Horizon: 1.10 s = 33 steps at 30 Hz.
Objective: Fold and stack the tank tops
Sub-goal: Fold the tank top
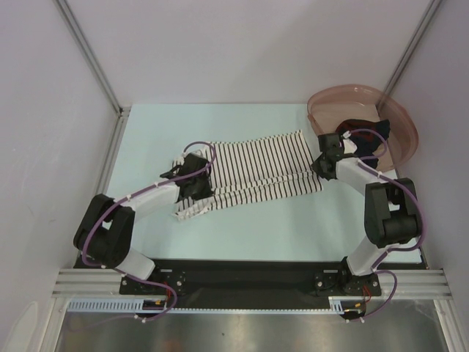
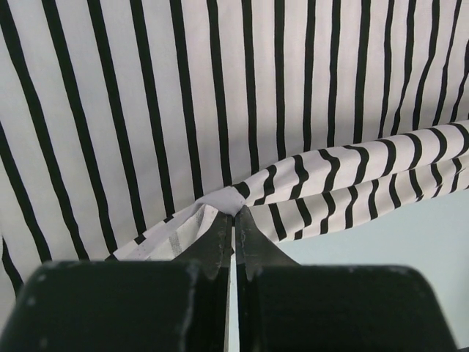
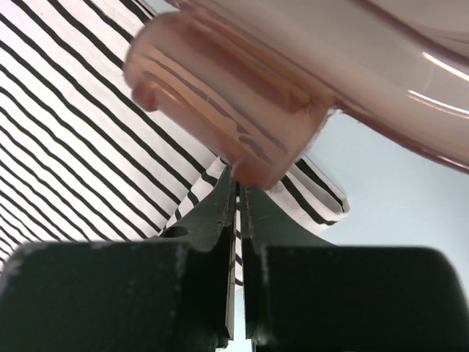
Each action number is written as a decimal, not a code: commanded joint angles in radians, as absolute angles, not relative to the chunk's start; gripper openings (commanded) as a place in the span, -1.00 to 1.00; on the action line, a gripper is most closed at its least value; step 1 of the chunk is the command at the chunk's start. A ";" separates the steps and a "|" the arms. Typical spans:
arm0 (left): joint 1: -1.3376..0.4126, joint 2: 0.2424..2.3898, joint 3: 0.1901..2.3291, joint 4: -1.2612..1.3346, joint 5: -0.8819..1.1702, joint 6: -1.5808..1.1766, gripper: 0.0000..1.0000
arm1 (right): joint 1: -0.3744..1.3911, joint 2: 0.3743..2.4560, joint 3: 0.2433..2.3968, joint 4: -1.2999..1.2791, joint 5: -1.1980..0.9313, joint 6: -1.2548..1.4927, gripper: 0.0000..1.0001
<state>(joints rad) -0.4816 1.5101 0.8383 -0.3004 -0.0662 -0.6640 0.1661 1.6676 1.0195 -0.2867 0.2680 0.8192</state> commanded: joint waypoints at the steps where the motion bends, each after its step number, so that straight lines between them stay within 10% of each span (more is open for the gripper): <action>1: -0.469 1.505 0.879 -0.316 -0.089 -0.629 -1.00 | 0.149 1.617 1.034 -0.279 0.357 0.825 -1.00; 19: -0.462 1.586 0.914 -0.308 -0.136 -0.627 -0.99 | 0.146 1.713 1.085 -0.227 0.322 0.792 -0.90; 22: -0.463 1.560 0.908 -0.310 -0.156 -0.627 -0.78 | 0.144 1.707 1.086 -0.227 0.328 0.796 -0.44; 24: -0.463 1.540 0.900 -0.307 -0.166 -0.621 -0.27 | 0.144 1.692 1.082 -0.230 0.344 0.801 -0.06; 27: -0.462 1.490 0.894 -0.316 -0.201 -0.614 0.19 | 0.146 1.655 1.068 -0.224 0.339 0.782 -0.01; 33: -0.463 1.372 0.868 -0.333 -0.222 -0.580 0.47 | 0.146 1.534 1.000 -0.180 0.256 0.726 -0.11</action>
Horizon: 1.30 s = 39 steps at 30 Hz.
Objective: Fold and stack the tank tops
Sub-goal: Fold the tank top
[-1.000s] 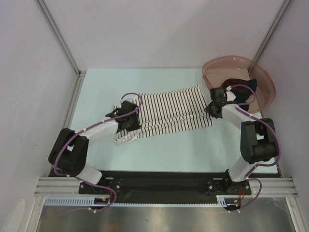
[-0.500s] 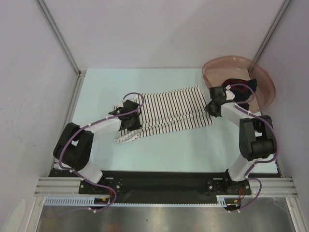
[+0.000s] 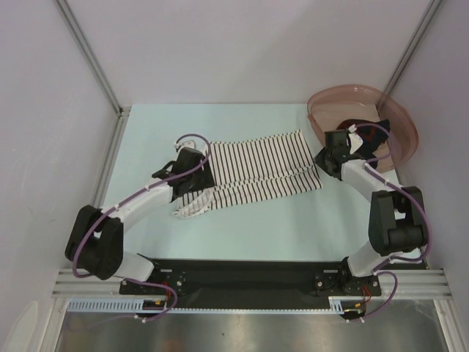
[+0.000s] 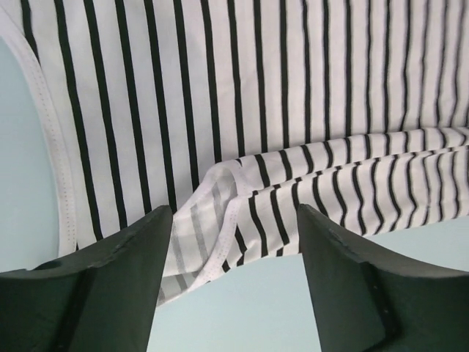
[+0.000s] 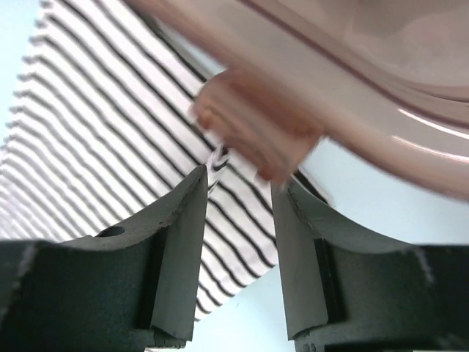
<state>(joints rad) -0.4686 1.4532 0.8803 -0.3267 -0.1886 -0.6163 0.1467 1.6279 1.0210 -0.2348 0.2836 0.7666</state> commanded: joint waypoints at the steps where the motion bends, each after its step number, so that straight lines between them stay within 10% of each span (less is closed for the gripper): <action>1: -0.468 1.344 0.861 -0.330 -0.215 -0.572 0.51 | 0.146 1.520 0.973 -0.181 0.246 0.721 -0.10; 12: -0.549 1.212 0.716 -0.356 -0.237 -0.563 0.94 | 0.140 1.330 0.723 -0.089 0.127 0.634 -0.20; 32: -0.310 1.039 0.572 -0.319 -0.104 -0.620 0.91 | 0.114 1.499 0.663 0.037 0.167 0.764 -0.11; 39: -0.256 0.942 0.542 -0.330 -0.103 -0.646 0.92 | 0.117 1.523 0.650 0.034 0.254 0.819 -0.37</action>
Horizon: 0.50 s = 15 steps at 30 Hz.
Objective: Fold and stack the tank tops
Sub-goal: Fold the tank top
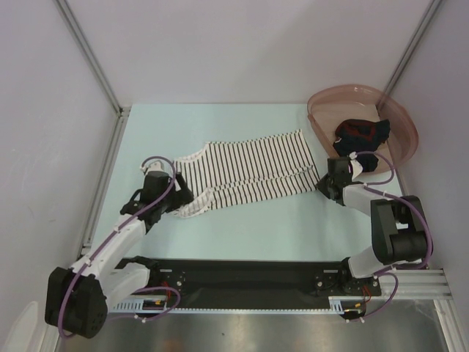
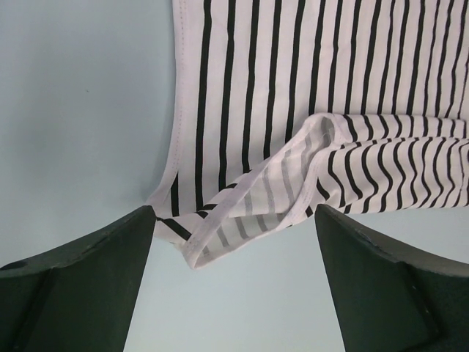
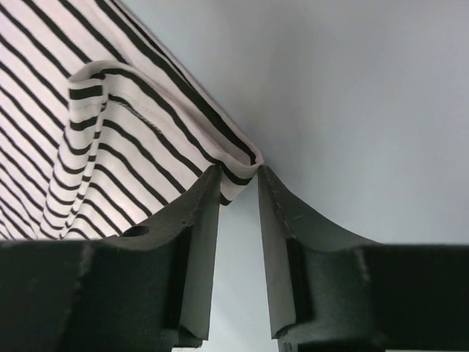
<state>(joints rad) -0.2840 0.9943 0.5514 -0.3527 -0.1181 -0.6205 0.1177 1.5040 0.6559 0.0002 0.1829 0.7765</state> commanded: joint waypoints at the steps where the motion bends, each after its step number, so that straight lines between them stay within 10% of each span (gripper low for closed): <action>1: -0.250 0.934 0.541 -0.336 -0.104 -0.649 0.92 | 0.115 1.537 0.653 0.032 0.258 0.827 -0.47; 6: -0.209 0.878 0.532 -0.359 -0.094 -0.647 0.93 | 0.123 1.557 0.686 0.006 0.262 0.830 -1.00; 15: -0.179 0.857 0.529 -0.382 -0.107 -0.664 0.94 | 0.291 1.386 0.632 -0.350 0.371 1.034 -1.00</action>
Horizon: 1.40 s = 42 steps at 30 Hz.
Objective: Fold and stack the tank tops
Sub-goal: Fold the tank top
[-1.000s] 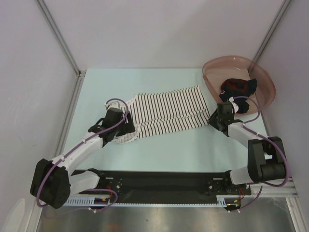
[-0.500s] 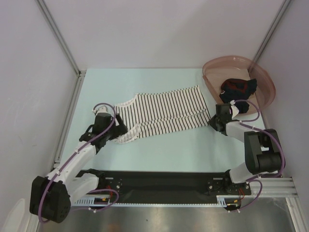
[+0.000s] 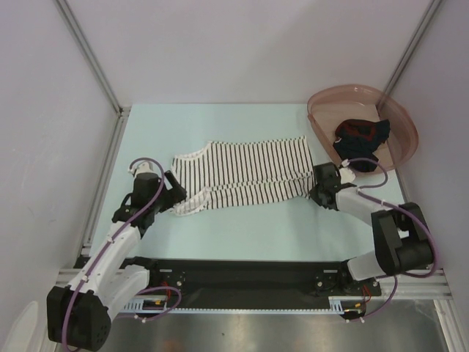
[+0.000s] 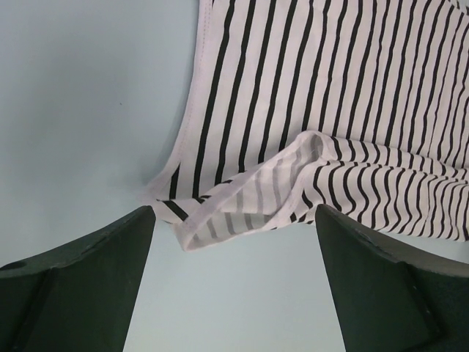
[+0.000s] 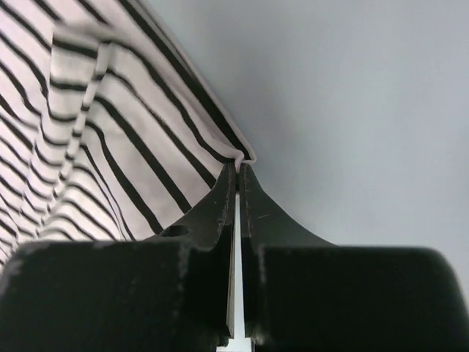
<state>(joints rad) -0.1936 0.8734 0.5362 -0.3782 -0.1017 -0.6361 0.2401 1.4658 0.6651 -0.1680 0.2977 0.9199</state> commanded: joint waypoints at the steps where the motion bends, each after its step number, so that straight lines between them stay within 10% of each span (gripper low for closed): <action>1: -0.178 0.857 0.528 -0.380 -0.110 -0.667 0.93 | 0.305 1.364 0.617 -0.368 0.371 1.073 -1.00; 19: -0.164 0.877 0.485 -0.419 -0.130 -0.759 0.75 | 0.310 1.026 0.430 -0.505 0.405 1.081 -0.68; 39: -0.110 1.045 0.505 -0.293 -0.086 -0.796 -0.88 | 0.308 0.992 0.419 -0.491 0.410 1.069 -0.66; 42: -0.091 1.078 0.529 -0.293 -0.091 -0.787 -0.89 | 0.308 0.992 0.411 -0.488 0.413 1.071 -0.66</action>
<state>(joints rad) -0.1158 1.0569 0.4763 -0.3298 -0.0929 -0.7864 0.3084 1.0084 0.4213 -0.4915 0.3634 1.0718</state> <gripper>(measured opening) 0.060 0.173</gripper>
